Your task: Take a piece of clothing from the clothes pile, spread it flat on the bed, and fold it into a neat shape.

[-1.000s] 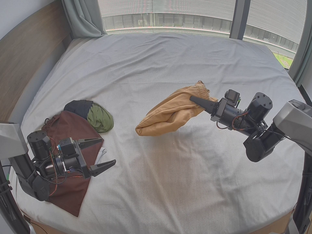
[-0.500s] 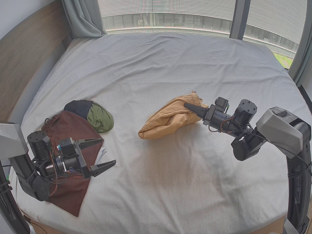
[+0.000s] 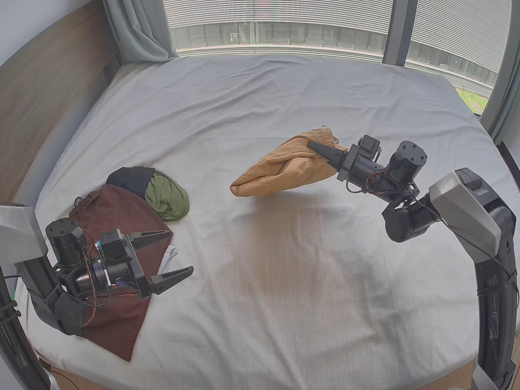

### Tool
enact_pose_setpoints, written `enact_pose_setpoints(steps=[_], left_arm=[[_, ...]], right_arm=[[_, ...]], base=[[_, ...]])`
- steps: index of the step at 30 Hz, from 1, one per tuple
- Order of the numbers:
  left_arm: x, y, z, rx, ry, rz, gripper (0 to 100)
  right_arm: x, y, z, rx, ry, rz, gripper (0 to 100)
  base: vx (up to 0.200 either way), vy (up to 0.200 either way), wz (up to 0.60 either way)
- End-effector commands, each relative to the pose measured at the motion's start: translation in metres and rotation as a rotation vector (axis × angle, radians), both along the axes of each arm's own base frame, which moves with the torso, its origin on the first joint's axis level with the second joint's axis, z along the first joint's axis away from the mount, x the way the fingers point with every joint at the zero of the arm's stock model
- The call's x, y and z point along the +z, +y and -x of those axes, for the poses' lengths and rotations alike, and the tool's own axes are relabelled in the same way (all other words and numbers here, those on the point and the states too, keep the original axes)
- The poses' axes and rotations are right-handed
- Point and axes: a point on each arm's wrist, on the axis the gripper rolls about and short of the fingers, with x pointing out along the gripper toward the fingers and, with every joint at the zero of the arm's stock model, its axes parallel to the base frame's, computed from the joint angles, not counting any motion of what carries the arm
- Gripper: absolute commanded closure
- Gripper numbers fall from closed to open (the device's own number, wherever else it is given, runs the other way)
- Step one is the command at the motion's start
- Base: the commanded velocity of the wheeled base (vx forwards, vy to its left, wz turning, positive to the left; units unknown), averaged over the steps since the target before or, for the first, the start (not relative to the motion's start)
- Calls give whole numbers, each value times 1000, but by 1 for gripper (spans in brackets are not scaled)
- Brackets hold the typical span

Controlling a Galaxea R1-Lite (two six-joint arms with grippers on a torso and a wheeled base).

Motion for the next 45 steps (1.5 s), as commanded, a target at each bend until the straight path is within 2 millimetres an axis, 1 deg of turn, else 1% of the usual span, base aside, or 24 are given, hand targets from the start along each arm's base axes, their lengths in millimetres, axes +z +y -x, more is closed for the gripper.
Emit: enact_pose_setpoints(steps=[1,2,6,9,10,12,14,15,17,18,20,25,30,35,39,40,43,45], left_arm=[[0,0,0,-1,1,1,0],[-1,0,0,1,4,1,0],[0,0,0,-1,3,1,0],[0,0,0,1,1,1,0],[0,0,0,1,0,1,0],[0,0,0,-1,0,2,0],[0,0,0,-2,0,2,0],[0,0,0,-2,0,2,0],[0,0,0,-2,1,2,0],[0,0,0,-2,3,2,0],[0,0,-1,-4,1,2,0],[1,-1,0,-5,-5,2,0],[3,0,-1,-2,-11,3,0],[5,-1,-4,-4,-28,5,0],[10,-1,-4,-3,-42,9,0],[10,-1,-3,-2,-35,15,0],[12,-1,-3,0,-24,29,0],[12,-1,-3,0,-24,29,0]], right_arm=[[-24,3,-9,0,41,10,100],[-30,4,-9,2,54,13,100],[-66,4,-9,2,137,40,100],[-79,0,-1,-2,188,57,100],[-79,0,-1,-2,188,57,100],[-88,-5,11,-14,208,88,100],[-97,-10,18,-23,220,103,100],[-102,-12,26,-23,230,106,100],[-104,-13,28,-23,233,107,100],[-114,-16,39,-25,263,115,100],[-123,-18,46,-27,282,121,100],[-134,-19,52,-44,298,148,100],[-139,-20,53,-50,311,153,100],[-153,-21,55,-62,347,163,100],[-158,-24,55,-87,354,166,100],[-158,-24,55,-89,349,170,0],[-160,-24,56,-92,335,185,0],[-162,-26,61,-92,338,204,0]], base=[[0,0,0],[0,0,0],[0,0,0],[0,0,0],[0,0,0],[0,0,0],[0,0,0],[0,0,0],[0,0,0],[0,0,0],[0,0,0],[0,0,0],[0,0,0],[0,0,0],[0,0,0],[0,0,0],[0,0,0],[0,0,0]])
